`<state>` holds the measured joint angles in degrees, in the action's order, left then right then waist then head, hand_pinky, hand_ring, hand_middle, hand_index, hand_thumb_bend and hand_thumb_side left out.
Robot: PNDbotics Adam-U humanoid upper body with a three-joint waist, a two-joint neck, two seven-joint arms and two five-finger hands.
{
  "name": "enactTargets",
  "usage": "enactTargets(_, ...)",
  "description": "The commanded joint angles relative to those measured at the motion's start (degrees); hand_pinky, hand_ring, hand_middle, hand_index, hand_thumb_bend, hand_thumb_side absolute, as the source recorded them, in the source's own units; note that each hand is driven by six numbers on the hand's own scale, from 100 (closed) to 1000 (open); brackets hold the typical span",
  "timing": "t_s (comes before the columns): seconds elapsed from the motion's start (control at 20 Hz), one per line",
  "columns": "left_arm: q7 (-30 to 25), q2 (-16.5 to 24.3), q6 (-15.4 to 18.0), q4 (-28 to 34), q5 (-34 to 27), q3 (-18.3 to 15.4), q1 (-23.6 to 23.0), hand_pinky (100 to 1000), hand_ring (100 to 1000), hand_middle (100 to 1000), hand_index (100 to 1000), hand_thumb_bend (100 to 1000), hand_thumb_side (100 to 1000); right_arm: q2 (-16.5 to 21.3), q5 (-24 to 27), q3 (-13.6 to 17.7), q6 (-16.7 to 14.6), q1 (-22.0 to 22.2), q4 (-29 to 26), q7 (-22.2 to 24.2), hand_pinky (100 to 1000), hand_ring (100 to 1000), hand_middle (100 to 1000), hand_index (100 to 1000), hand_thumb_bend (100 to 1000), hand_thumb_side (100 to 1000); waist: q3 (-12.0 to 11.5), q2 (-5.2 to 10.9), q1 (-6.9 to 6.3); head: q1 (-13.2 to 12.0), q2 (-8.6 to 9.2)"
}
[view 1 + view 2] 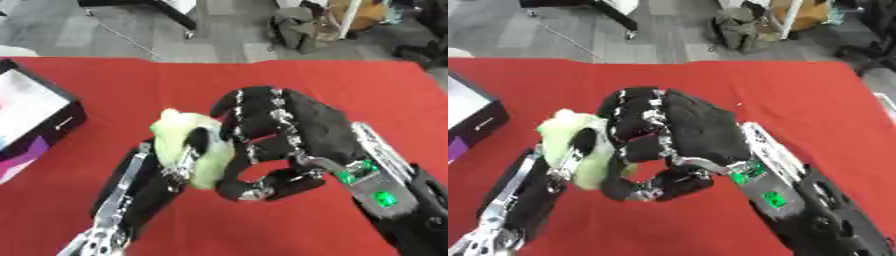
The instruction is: Pick up the objects with one hand, pass them to the other hand, and then place them into the box on the other side of the table.
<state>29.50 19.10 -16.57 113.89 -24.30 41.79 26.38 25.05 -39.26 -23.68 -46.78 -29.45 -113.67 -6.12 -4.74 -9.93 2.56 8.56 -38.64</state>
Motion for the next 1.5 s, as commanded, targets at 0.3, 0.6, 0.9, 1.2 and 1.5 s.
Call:
enactTargets(0.3,1.3,0.7,1.5,0.7,0.4,-2.0,-0.6,983,694,637,370,100,553,1.5,-1.3,4.3,1.5,0.9,-0.9,-10.0,703,703,594,804,510,261,0.2,0.91,-0.24,-0.5,0.32)
enactTargets(0.6,2.5,2.4,1.6,0.7,2.9,-3.9,-1.9,983,705,647,363,100,542,0.7,-2.7,7.9,5.1,2.0,-0.9,-16.4,717,707,616,843,488,264,0.4,0.87,-0.43,-3.1,0.54)
enactTargets(0.9,5.4,10.2,-3.4,0.7,15.4,-10.8,-2.6,925,705,654,339,100,356,0.4,-3.3,9.6,8.1,3.7,-0.9,-18.6,731,703,604,843,449,273,0.5,1.1,-0.97,-13.6,0.51)
enactTargets(1.2,7.0,21.8,-20.0,0.7,30.5,-18.9,-1.5,823,682,643,354,100,103,0.1,-3.5,9.5,8.5,5.2,-0.9,-17.8,738,702,597,843,430,278,1.1,1.46,-1.24,-18.3,0.14)
enactTargets(1.5,-3.5,30.9,-34.6,0.0,48.2,-23.6,-0.9,710,641,621,431,143,100,-0.3,-3.3,9.2,8.2,6.2,-0.9,-16.7,743,700,590,846,414,286,2.0,1.5,-1.3,-19.7,0.1)
